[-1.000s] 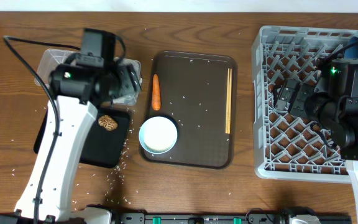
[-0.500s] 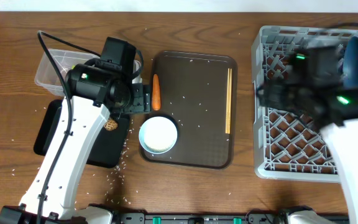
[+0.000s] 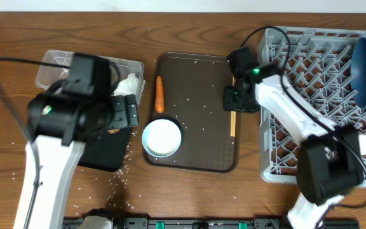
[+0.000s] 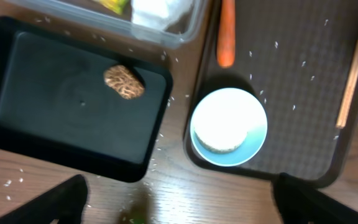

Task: Sort waste into correct bins and load items into the dishwasher rack
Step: 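Reach the right gripper to the wooden chopsticks and grasp them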

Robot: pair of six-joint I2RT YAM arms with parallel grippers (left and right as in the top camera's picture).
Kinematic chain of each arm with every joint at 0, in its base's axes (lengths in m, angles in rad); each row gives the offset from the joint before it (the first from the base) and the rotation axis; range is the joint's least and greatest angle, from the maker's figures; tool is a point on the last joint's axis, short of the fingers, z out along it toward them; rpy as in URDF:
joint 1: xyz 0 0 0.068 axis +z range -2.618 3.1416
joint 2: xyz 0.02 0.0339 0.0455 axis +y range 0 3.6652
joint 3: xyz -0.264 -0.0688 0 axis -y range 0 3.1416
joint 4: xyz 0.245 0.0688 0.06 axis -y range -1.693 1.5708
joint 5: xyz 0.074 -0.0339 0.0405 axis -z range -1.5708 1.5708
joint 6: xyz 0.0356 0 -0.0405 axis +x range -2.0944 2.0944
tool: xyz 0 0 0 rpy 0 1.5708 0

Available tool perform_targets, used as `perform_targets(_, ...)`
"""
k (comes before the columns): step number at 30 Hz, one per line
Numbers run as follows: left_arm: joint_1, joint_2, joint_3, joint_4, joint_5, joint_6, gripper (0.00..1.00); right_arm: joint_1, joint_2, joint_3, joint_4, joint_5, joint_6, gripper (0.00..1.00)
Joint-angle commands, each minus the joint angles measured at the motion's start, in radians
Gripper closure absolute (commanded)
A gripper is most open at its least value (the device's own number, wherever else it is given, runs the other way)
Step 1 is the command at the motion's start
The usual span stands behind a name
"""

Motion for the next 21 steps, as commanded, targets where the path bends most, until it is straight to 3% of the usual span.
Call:
perform_targets(1, 0.008, -0.033, 0.011, -0.003, -0.011, 0.011, 0.02, 0.003, 0.055, -0.006, 0.03, -0.059, 0.004, 0.59)
perform_targets(10, 0.008, -0.042, 0.011, -0.002, -0.011, 0.011, 0.02, 0.003, 0.139, -0.006, 0.1, -0.048, 0.012, 0.66)
perform_targets(21, 0.008, -0.042, 0.011, -0.002, -0.011, 0.011, 0.02, 0.003, 0.141, -0.006, 0.065, 0.023, 0.011, 0.66)
